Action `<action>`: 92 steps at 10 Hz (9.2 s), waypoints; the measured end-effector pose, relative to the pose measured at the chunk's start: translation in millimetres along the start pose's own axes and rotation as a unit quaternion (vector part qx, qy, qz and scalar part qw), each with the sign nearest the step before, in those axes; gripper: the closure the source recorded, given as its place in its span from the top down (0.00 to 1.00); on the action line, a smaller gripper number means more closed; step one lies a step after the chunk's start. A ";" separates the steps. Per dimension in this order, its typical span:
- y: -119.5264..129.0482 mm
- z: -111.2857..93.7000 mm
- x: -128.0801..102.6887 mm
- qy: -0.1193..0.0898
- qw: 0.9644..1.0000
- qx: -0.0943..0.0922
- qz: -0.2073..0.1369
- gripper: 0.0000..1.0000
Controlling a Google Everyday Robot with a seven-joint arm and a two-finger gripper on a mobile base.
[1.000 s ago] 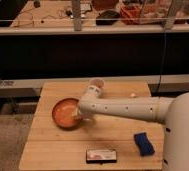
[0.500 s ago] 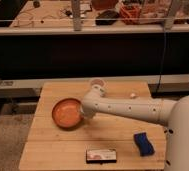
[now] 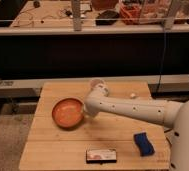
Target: Drag the ceramic bowl in a circle
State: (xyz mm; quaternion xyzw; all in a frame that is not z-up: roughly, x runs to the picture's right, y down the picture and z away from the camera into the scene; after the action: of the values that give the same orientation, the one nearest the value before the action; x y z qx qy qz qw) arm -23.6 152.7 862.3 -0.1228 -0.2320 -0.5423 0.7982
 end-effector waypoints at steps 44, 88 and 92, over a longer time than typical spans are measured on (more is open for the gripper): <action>33.6 -8.3 -4.5 -0.018 0.998 0.057 -0.003 0.20; -65.5 6.8 -65.1 -0.034 0.981 0.120 -0.150 0.06; -68.6 12.5 -9.2 -0.034 0.985 0.120 -0.119 0.01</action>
State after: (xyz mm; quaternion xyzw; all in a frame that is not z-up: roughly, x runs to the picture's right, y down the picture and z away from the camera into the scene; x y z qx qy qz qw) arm -92.7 139.5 864.6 -0.0161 -0.3354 -0.5970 0.7286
